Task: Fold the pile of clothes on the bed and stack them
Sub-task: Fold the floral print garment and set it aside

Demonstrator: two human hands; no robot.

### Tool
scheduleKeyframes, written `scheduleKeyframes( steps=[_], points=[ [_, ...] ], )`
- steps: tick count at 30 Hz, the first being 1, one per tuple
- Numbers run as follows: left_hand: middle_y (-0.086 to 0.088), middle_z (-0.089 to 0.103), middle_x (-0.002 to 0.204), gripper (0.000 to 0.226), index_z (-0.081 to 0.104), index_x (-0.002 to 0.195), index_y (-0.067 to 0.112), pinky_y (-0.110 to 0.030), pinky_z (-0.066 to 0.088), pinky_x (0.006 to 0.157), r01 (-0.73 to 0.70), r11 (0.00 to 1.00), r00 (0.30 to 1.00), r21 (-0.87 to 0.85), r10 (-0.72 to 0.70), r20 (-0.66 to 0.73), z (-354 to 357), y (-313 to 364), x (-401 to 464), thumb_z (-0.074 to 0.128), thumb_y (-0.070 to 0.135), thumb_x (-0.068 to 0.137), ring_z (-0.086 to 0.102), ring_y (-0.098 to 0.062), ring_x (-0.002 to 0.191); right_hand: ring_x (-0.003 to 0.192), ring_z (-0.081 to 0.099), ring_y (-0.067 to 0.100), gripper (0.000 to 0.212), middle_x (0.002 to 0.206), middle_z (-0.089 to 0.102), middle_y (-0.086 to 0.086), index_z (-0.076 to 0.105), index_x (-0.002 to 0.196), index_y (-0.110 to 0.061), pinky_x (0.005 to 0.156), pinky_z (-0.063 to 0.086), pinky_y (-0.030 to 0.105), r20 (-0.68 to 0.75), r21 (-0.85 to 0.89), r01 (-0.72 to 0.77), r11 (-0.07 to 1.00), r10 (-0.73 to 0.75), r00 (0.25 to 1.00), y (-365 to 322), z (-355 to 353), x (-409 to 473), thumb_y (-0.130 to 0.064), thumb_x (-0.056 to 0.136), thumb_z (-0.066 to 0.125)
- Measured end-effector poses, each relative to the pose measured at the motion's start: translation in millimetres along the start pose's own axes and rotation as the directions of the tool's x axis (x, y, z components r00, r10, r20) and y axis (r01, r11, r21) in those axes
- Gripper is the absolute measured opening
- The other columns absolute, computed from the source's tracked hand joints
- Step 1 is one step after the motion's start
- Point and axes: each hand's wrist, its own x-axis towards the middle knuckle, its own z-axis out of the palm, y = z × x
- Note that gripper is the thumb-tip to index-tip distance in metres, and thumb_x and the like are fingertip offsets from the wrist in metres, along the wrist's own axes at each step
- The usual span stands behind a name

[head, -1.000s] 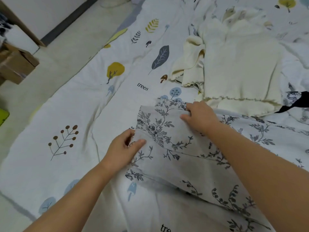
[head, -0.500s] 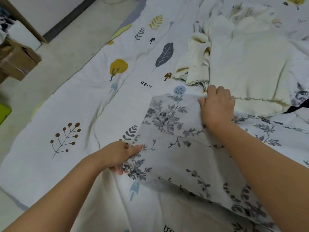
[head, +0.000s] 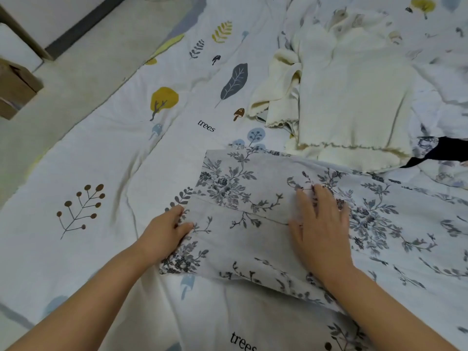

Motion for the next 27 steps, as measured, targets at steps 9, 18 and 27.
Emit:
scheduleKeyframes(
  steps=[9,18,27],
  points=[
    [0.0,0.067,0.074,0.028,0.055,0.089,0.015,-0.037,0.05,0.072,0.212,0.947,0.938,-0.24,-0.266,-0.221,17,-2,-23,0.056,0.043,0.087,0.062,-0.023,0.068,0.145,-0.011,0.016,0.059,0.158,-0.008,-0.002,0.002,0.149,-0.031,0.118,-0.002,0.041,0.201,0.323,-0.153,0.934,0.09,0.975,28,-15,-22,-0.046,0.098,0.026],
    [-0.018,0.062,0.087,0.031,0.059,0.096,-0.006,-0.035,0.038,0.074,0.249,0.962,0.921,-0.113,-0.271,-0.28,9,40,6,0.056,0.024,0.09,0.057,-0.037,0.088,0.143,0.02,0.023,0.068,0.152,0.029,0.007,0.038,0.142,-0.018,0.116,0.017,0.046,0.092,0.356,-0.445,0.822,0.443,0.892,127,-50,-156,-0.06,0.089,0.035],
    [-0.036,0.041,0.127,0.045,0.044,0.128,-0.005,-0.059,0.038,0.092,0.08,0.979,0.803,0.188,0.048,-0.594,31,70,-3,0.055,0.016,0.089,0.045,-0.053,0.11,0.115,0.052,0.046,0.069,0.125,0.055,0.028,0.061,0.114,0.0,0.09,0.041,0.062,-0.031,0.017,-0.482,0.876,0.482,0.876,192,-20,-234,-0.054,0.089,0.026]
  ],
)
